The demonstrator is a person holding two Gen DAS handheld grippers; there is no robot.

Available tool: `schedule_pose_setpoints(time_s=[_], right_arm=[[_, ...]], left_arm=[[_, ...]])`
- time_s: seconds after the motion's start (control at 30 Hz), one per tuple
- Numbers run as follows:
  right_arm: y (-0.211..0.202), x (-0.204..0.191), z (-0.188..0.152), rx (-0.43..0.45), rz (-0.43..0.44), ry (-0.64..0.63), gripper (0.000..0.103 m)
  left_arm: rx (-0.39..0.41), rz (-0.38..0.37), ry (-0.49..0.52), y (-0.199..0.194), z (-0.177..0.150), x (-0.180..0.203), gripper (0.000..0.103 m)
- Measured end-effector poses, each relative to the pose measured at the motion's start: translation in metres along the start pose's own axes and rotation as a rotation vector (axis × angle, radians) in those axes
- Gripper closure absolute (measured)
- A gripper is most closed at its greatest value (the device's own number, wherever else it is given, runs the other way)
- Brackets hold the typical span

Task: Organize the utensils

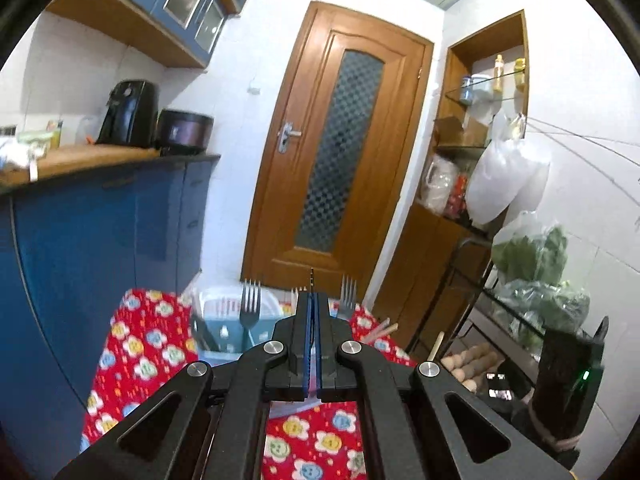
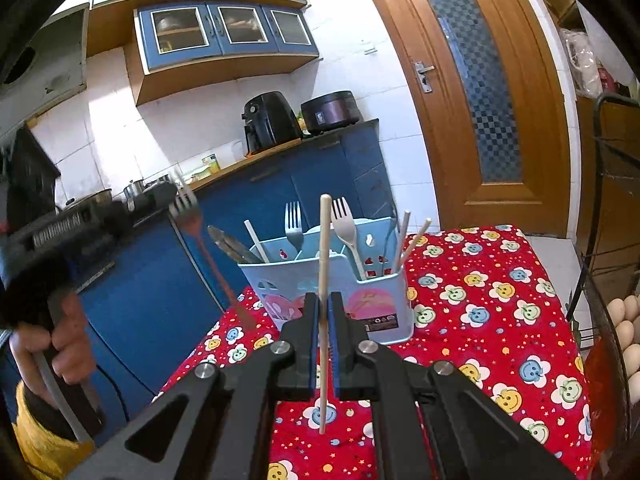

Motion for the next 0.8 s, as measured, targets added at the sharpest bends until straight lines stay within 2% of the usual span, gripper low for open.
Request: schedule_pose_setpoints(time_s=[0.17,0.37,0.57,0.8], right_arm=[[0.001,-0.003,0.0,-0.002,-0.002,-0.01,0.097],[0.001,-0.003,0.0,-0.003,-0.005,-0.009,0.097],[0.004,0.001,0.001,-0.007,-0.018,-0.012,0.097],[0.009,0.001,0.016,0.01,-0.035,-0.023,0.097]], left_arm=[[0.052,0.01,0.022,-0.003,0.04,-0.005,0.103],[0.083,0.032,0.028,0.011,0.07,-0.017,0.103],[0.053,0.03,-0.014,0.043,0.059,-0.032,0.103],[-0.015,0.021,-0.084,0.08,0.022,-0.052,0.102]])
Point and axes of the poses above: each gripper's, at about its wrist camera, not at the fingertips, and y roughly the way its jaws point, x to its right, z to its top, the point moved 7 cm from there along y, roughly the way its jaws point, and after that the axes turned 13 degrees about y, right-handed, at the moved point
